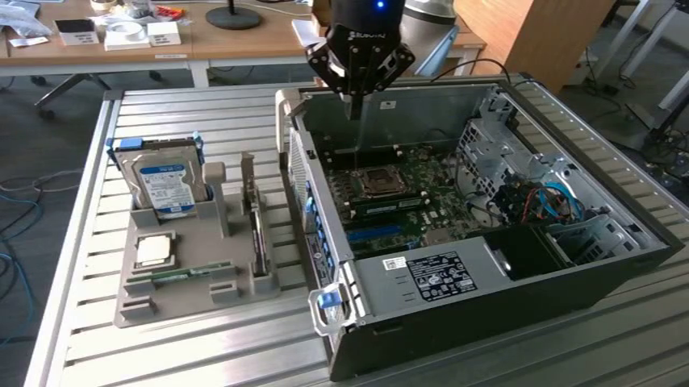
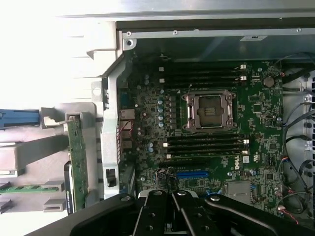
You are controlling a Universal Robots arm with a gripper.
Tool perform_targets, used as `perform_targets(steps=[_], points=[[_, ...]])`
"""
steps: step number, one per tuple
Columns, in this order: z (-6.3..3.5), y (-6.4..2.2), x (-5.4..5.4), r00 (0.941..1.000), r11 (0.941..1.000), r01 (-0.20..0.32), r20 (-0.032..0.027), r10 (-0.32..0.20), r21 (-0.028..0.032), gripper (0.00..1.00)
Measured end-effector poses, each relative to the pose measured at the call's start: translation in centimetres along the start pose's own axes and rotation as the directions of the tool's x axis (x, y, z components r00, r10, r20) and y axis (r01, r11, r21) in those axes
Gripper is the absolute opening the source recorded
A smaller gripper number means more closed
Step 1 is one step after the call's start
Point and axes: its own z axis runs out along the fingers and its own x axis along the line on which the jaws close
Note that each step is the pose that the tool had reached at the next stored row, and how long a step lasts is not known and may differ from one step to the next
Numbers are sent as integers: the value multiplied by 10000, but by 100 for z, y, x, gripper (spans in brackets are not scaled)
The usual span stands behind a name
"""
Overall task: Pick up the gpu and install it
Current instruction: 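Reach for the gpu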
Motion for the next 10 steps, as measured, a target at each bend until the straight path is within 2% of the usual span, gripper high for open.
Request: perform_targets(steps=[10], points=[[-1,-3,37,10000,10000,0,0,0,0,11]])
